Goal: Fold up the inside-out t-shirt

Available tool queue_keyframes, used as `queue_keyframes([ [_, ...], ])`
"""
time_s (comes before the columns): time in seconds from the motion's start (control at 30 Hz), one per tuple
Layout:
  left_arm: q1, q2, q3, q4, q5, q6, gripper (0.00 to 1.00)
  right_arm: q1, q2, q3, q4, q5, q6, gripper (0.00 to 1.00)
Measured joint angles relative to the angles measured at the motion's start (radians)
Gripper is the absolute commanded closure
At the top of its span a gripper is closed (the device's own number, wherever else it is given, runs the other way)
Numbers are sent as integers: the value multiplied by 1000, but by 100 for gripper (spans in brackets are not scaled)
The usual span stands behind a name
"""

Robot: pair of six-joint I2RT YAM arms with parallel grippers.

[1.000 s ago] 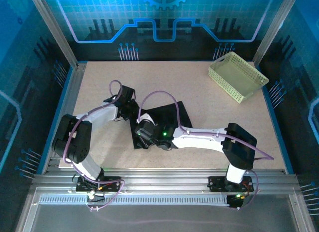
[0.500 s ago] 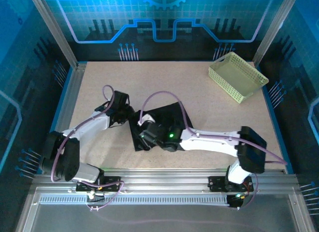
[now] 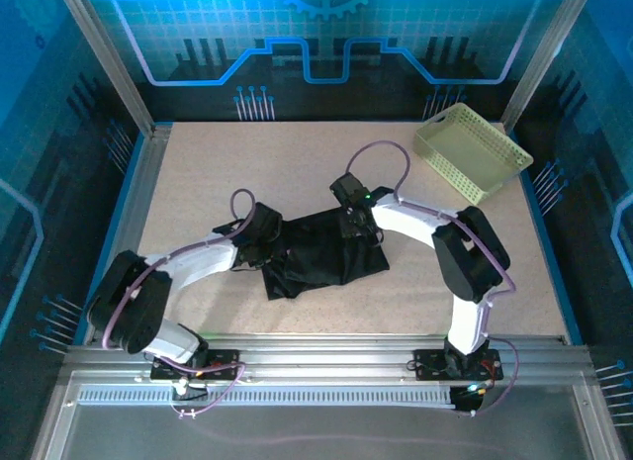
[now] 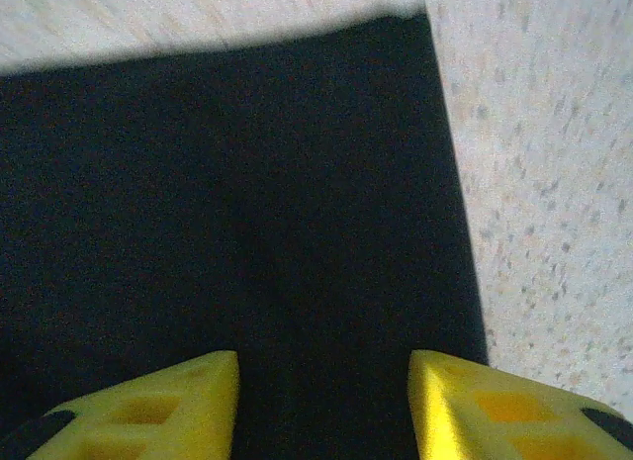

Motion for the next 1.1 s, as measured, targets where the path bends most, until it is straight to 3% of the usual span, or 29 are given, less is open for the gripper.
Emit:
queue_keyframes([
  [0.23, 72, 224, 188, 35, 62, 85, 73, 41, -68, -145, 6, -22, 78, 53],
  [0.37, 80, 397, 404, 48, 151, 155, 72, 141, -152, -240, -3, -29, 149, 52],
  [0.53, 72, 497, 623, 13, 252, 213, 62, 300, -232, -257, -24, -53, 233, 50],
  [0.67, 69, 430, 672, -77, 234, 260, 52, 294, -358, -257, -44, -28, 247, 50],
  [0.8, 69, 242, 609, -158, 144, 304, 49, 193, -438, -248, -26, -30, 198, 50],
  [0.97, 60, 1, 454, -181, 79, 314, 48, 80, -337, -212, 3, -53, 134, 50],
  [1.1, 23, -41, 319, -164, 66, 294, 48, 70, -244, -201, 12, -77, 115, 50],
])
